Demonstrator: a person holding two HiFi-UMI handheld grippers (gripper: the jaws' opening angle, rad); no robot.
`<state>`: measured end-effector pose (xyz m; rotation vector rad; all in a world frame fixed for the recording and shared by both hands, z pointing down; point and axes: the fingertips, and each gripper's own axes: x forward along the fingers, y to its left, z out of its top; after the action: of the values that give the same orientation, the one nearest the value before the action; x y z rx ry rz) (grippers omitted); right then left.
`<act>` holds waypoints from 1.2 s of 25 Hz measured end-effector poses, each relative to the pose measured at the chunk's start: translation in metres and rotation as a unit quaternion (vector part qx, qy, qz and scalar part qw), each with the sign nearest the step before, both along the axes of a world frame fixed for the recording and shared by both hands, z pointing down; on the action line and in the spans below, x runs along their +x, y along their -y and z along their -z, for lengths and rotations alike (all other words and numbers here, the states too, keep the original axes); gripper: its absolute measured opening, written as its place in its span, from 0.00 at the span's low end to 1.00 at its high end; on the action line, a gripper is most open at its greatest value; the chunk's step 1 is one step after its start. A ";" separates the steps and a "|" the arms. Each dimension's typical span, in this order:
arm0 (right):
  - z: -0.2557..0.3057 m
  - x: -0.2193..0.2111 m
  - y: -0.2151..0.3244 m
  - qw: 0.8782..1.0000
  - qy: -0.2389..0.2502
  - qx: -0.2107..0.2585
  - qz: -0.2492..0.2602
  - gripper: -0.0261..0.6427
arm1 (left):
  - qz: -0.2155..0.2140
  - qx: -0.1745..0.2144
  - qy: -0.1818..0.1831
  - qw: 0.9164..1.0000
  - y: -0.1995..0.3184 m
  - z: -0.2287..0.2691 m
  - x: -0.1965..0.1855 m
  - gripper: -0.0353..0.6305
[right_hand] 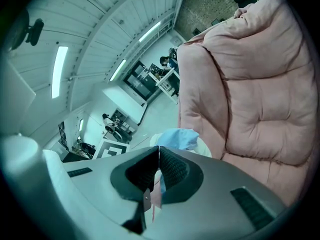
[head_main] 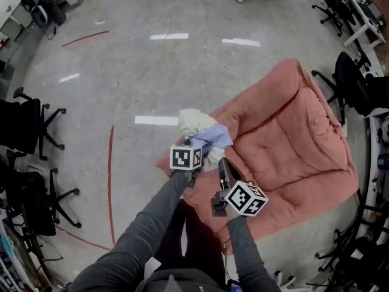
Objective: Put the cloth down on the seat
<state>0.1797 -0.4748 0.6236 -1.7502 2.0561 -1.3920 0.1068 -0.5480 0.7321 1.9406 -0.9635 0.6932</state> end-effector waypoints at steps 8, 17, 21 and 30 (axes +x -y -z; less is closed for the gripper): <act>0.005 -0.007 -0.011 1.000 0.009 -0.008 -0.015 0.06 | 0.008 0.010 -0.012 1.000 -0.007 0.019 -0.010 0.61; 0.018 -0.021 -0.025 1.000 0.010 -0.003 -0.016 0.06 | 0.034 0.027 -0.041 0.998 -0.018 0.044 -0.029 0.57; 0.023 -0.029 -0.034 1.000 0.011 -0.003 -0.012 0.06 | 0.049 0.030 -0.059 0.997 -0.026 0.053 -0.037 0.49; 0.034 -0.038 -0.055 1.000 0.008 -0.006 -0.015 0.06 | 0.056 0.061 -0.076 0.994 -0.046 0.081 -0.049 0.37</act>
<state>0.1416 -0.4199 0.5895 -1.7601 2.0095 -1.4091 0.0577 -0.5022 0.6515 1.9962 -1.0317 0.4253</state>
